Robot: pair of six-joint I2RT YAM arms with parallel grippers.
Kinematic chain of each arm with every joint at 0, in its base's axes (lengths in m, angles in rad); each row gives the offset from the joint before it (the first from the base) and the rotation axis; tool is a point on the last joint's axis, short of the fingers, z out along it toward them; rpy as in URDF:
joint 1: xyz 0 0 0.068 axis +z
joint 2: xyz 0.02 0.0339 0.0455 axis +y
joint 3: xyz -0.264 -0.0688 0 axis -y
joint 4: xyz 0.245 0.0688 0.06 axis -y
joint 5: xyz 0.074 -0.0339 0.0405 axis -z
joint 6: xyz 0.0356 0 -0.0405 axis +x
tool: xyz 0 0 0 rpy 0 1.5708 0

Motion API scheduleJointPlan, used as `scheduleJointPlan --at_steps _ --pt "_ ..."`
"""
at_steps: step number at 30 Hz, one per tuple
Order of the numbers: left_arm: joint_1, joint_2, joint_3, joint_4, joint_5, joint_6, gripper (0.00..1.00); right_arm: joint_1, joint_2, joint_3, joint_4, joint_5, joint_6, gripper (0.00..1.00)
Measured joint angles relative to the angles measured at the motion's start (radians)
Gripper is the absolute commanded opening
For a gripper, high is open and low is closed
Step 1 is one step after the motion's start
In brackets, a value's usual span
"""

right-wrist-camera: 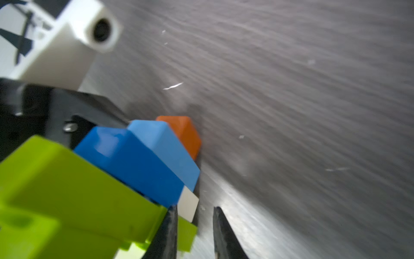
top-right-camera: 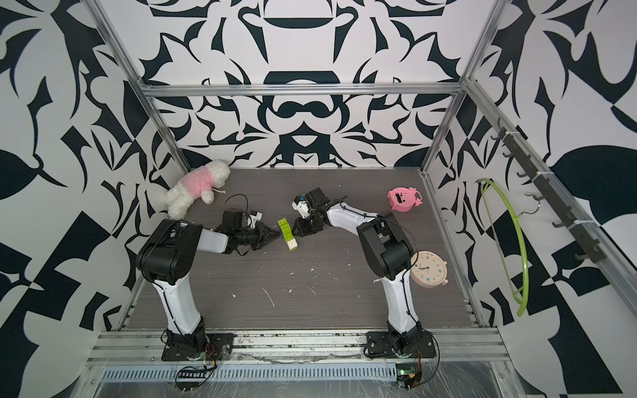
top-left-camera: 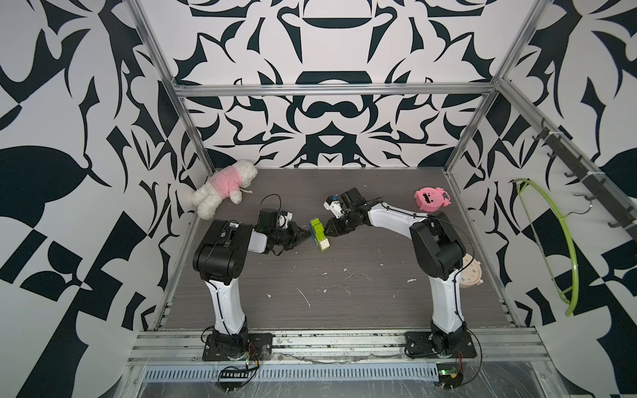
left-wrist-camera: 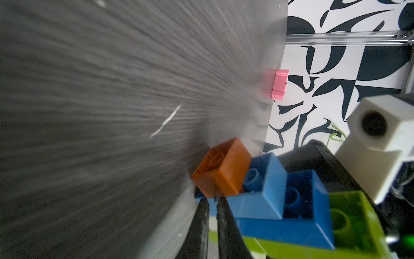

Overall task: Assemble a heart with lego
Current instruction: Adjust the lego brick at the center of the board.

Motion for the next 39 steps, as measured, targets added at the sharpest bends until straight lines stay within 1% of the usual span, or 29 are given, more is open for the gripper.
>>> scheduleJointPlan --at_steps 5,13,21,28,31,35,39 --pt "0.000 0.045 0.055 0.031 0.003 -0.021 0.14 0.034 0.000 0.006 -0.003 0.004 0.005 0.30" --pt "0.000 0.088 0.136 0.046 0.035 -0.040 0.15 0.042 -0.004 0.038 -0.014 0.002 0.009 0.30" --pt "0.004 0.124 0.182 0.043 0.061 -0.042 0.15 0.057 -0.005 0.092 -0.022 -0.024 0.032 0.30" --pt "0.018 0.141 0.205 0.023 0.067 -0.037 0.15 0.112 0.004 0.174 -0.071 -0.021 0.054 0.30" --pt "0.039 0.142 0.219 -0.007 0.067 -0.017 0.19 0.130 0.034 0.251 -0.104 -0.007 0.064 0.30" --pt "0.079 0.145 0.241 -0.085 0.047 0.043 0.24 0.145 0.101 0.358 -0.145 0.009 0.071 0.30" --pt "0.137 0.145 0.262 -0.179 0.037 0.108 0.27 0.150 0.156 0.405 -0.154 0.023 0.071 0.30"
